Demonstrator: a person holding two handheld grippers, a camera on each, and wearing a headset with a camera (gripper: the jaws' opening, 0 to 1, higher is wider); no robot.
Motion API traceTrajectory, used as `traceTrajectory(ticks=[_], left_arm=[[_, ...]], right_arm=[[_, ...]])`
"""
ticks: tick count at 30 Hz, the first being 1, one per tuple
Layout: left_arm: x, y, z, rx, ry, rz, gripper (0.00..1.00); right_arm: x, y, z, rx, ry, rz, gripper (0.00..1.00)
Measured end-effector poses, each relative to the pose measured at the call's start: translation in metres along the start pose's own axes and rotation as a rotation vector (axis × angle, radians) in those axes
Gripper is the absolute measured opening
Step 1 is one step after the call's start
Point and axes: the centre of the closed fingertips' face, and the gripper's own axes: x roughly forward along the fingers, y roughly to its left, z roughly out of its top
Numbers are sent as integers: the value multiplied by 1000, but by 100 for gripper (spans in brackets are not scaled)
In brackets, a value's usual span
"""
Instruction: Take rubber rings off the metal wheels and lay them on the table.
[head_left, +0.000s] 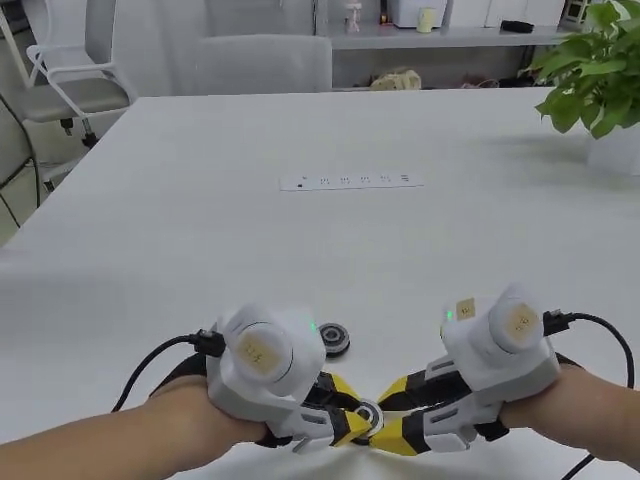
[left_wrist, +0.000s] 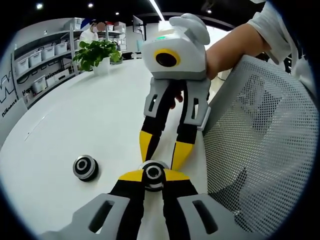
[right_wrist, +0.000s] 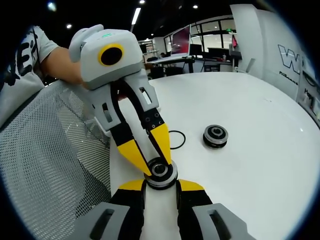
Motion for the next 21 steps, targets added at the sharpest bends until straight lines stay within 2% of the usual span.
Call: traceTrajectory(ticks=[13,21], left_arm=[[0,0,0,-6,-2,3,7],[0,0,0,-14,-5,5,7]], right_arm=[[-1,-1,-3,-28,4,-3,19],[0,-1,-3,-5,-5,0,19]])
